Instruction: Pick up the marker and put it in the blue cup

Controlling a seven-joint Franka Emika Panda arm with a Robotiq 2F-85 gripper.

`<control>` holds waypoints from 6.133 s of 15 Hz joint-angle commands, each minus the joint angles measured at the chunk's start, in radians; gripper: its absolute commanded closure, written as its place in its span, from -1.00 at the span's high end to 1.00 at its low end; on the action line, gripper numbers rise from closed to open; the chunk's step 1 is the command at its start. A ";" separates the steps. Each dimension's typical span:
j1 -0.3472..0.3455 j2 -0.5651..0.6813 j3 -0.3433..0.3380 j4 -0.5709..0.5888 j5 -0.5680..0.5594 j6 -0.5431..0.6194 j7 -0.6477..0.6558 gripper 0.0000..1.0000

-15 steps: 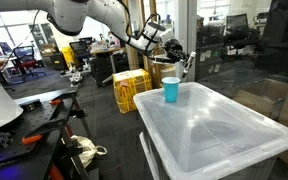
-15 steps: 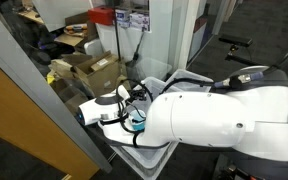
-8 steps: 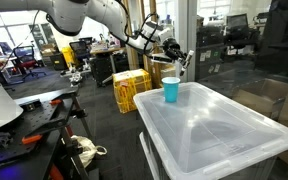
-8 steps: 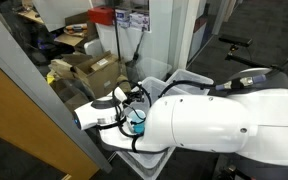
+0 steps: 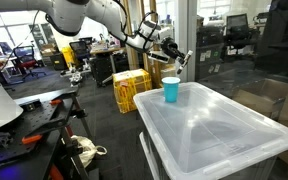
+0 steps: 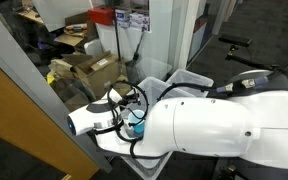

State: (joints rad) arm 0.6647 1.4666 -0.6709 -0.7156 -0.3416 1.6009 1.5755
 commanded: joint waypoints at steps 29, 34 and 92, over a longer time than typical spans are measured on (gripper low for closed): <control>0.070 -0.008 0.061 -0.043 0.007 0.107 -0.018 -0.90; 0.086 -0.011 0.059 -0.073 0.007 0.095 0.056 -0.90; -0.013 -0.813 0.213 -1.229 -0.958 0.741 1.049 1.00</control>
State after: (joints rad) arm 0.7634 0.7665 -0.5659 -1.8790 -1.1418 2.3229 2.5532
